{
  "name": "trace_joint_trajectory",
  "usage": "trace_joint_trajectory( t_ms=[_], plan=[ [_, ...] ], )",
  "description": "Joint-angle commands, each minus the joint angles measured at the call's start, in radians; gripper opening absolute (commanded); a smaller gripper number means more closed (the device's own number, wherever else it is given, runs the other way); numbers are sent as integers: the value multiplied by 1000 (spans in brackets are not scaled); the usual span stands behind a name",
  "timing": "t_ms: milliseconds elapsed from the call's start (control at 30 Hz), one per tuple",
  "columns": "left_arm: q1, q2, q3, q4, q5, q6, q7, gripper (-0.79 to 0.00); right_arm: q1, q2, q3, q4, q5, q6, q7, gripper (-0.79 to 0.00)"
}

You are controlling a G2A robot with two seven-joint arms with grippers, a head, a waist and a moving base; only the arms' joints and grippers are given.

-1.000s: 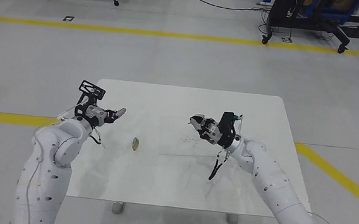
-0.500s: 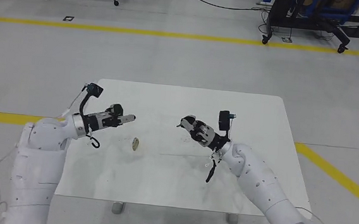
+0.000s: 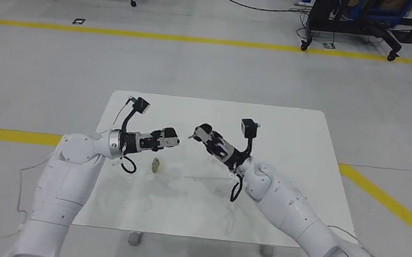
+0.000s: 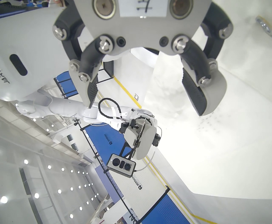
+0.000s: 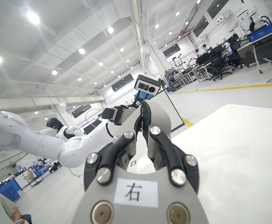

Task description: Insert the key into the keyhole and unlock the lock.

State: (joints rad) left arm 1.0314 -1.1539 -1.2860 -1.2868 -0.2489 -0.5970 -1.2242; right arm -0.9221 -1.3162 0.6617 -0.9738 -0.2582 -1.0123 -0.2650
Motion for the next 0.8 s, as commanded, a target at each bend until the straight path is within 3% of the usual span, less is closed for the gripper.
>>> trace_joint_trajectory(
  t_ms=[0, 33, 67, 133, 200, 400, 767],
  plan=[
    [-5, 7, 22, 8, -2, -20, 20, -200, 5, 2, -9, 1, 44, 0, 21, -785],
    [-10, 12, 31, 15, -5, -26, 27, -336, 7, 3, -12, 1, 63, 0, 32, -785],
    [-16, 16, 39, 23, -7, -33, 34, -394, 9, 5, -15, 4, 76, 0, 42, -785],
    [-25, 25, 58, 34, -16, -41, 42, -403, 9, 7, -19, 11, 98, 0, 56, -785],
    [-33, 33, 79, 34, -35, -47, 48, -483, 10, 6, -25, 20, 119, 0, 72, -785],
    [-61, 56, 134, 60, -74, -59, 60, -453, 24, -9, -48, 38, 195, 0, 131, -785],
    [-94, 84, 207, 94, -113, -89, 90, -477, 40, -35, -40, 69, 241, 0, 208, -785]
  ],
)
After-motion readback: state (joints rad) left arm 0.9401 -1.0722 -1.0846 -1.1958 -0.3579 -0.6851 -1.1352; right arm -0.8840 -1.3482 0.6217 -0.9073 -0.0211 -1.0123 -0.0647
